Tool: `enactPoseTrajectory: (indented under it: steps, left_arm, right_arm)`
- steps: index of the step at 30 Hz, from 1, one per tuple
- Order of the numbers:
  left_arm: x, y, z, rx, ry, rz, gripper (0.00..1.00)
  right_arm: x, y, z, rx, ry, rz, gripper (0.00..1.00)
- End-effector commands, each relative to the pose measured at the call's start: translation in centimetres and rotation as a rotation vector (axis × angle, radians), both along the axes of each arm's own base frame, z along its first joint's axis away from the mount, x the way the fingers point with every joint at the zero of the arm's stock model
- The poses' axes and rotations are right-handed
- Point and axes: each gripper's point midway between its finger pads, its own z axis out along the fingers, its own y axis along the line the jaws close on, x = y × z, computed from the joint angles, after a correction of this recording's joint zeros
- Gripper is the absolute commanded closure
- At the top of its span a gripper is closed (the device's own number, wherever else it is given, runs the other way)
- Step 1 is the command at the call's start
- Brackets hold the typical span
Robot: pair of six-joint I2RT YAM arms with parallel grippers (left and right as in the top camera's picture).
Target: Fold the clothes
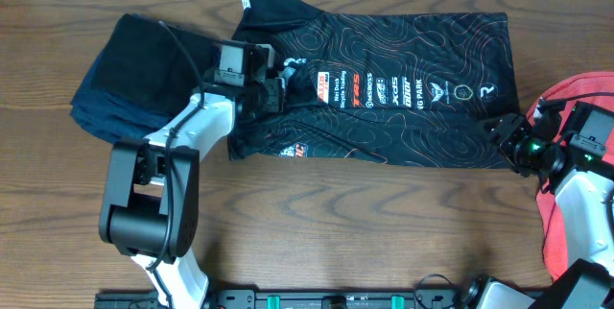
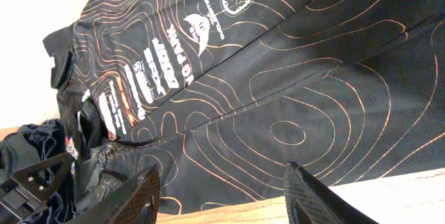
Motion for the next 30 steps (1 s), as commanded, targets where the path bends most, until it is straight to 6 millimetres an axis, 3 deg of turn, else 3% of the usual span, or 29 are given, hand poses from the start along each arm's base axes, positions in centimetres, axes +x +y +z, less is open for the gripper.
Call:
enactPoseTrajectory:
  steps: [1, 9, 14, 24, 30]
  left_arm:
    - [-0.1, -0.7, -1.3, 0.057, -0.008, -0.079, 0.40]
    - [0.3, -0.2, -1.7, 0.107, -0.026, -0.080, 0.64]
    - [0.9, -0.1, -1.1, 0.112, -0.056, -0.070, 0.93]
    - [3.5, -0.1, 3.8, 0.113, -0.179, -0.050, 0.94]
    - [5.6, 1.9, 5.2, 0.211, -0.268, 0.043, 0.94]
  right_arm:
    - [0.4, 0.1, 0.9, -0.020, -0.030, 0.021, 0.45]
    - [0.4, 0.1, 0.9, -0.017, -0.029, 0.018, 0.44]
    - [0.4, 0.1, 0.9, -0.018, -0.029, 0.018, 0.44]
    - [0.4, 0.1, 0.9, -0.018, -0.029, 0.018, 0.44]
    - [0.4, 0.0, 0.8, -0.025, -0.026, 0.014, 0.44]
